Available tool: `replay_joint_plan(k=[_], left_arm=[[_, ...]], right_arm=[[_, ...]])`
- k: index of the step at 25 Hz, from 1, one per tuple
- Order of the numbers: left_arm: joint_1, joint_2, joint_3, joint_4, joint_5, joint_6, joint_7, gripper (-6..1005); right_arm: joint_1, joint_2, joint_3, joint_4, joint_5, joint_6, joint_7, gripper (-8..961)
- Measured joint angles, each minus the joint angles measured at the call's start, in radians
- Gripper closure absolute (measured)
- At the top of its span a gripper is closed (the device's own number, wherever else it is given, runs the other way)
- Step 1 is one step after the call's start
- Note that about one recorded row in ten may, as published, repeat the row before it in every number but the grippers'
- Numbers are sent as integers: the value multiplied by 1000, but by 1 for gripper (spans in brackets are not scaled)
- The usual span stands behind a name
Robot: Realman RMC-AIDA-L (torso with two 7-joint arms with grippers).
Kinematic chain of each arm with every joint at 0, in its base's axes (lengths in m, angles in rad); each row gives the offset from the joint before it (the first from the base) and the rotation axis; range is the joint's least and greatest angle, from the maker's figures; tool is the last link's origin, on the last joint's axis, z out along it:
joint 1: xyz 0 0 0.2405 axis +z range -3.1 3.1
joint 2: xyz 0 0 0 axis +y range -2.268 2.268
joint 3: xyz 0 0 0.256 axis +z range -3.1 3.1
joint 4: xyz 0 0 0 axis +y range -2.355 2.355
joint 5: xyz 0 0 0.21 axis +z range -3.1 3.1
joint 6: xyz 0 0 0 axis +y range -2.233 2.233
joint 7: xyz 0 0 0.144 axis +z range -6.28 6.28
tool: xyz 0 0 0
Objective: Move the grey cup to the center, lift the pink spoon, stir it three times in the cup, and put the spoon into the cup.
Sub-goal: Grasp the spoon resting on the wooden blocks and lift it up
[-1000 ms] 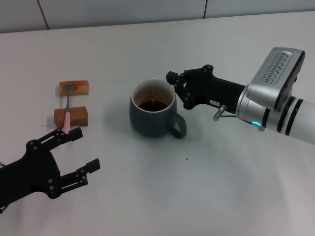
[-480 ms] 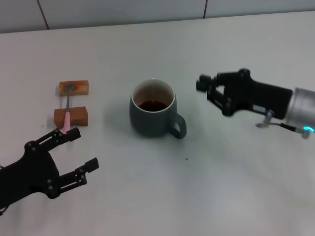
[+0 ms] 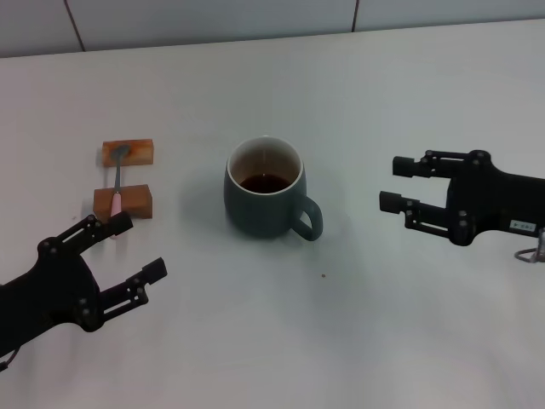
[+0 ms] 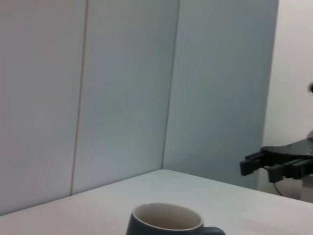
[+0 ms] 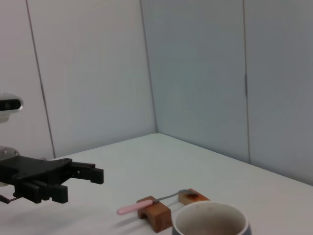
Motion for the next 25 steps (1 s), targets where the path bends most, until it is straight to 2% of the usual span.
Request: replay_joint_plan(k=[4,7,15,17,22,25], left_arm=[[4,1,-37,-37,-3,-16,-9,192],[10,2,-115,-116,-5,-33,-32,192],[39,1,-237,-283,-7,-62,-55,192],[59,0,-300,-345,-7,-77,-98,192],[94,-3,-379,-429,-7,-89,-181,191],[102,-3,-392,-447,-8,-92,-208,191]], right_arm=[[-18,-1,9,-49,-18,-4,32,335],[-23,0,19,-67,-23,-1,35,286],[-23,-1,29,-75,-24,5,36,155],[-23,-1,32,-76,-25,6,36,148],[-23,-1,32,-76,-28,6,32,133],[-18,-2,32,-75,-37,6,30,133]])
